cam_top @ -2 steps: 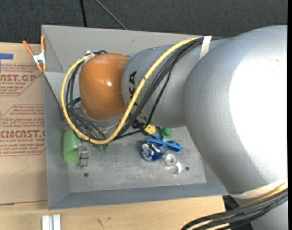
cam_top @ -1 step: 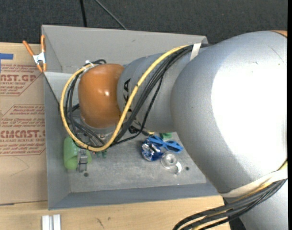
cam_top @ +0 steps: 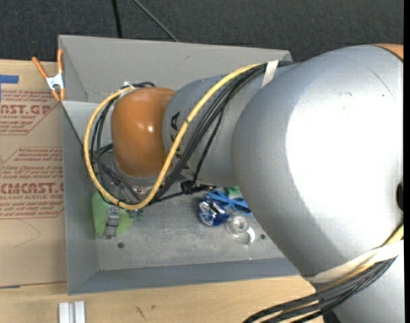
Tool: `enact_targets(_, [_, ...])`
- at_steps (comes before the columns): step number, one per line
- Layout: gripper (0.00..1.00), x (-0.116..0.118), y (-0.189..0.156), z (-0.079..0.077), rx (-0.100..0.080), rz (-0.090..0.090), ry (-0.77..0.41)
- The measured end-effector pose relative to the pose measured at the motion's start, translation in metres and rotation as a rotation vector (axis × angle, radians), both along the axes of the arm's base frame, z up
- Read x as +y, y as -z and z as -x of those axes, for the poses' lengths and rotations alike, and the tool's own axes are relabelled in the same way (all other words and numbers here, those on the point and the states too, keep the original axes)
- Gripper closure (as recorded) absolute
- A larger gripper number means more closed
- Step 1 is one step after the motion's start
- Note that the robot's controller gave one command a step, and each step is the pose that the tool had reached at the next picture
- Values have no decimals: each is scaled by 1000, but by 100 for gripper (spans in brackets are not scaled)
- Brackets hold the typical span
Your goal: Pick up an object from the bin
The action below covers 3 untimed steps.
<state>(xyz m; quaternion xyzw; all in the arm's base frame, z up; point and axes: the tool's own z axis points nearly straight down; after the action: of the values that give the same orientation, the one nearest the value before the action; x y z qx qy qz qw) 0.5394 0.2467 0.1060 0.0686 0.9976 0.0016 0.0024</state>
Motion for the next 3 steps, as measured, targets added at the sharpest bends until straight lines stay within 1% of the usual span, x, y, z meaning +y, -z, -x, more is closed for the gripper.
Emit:
enact_targets(1, [0,1,29,1,-12,-8,146])
enact_targets(2, [0,3,26,-2,-20,-14,146])
enact_targets(3, [100,7,17,-7,-37,-25,145])
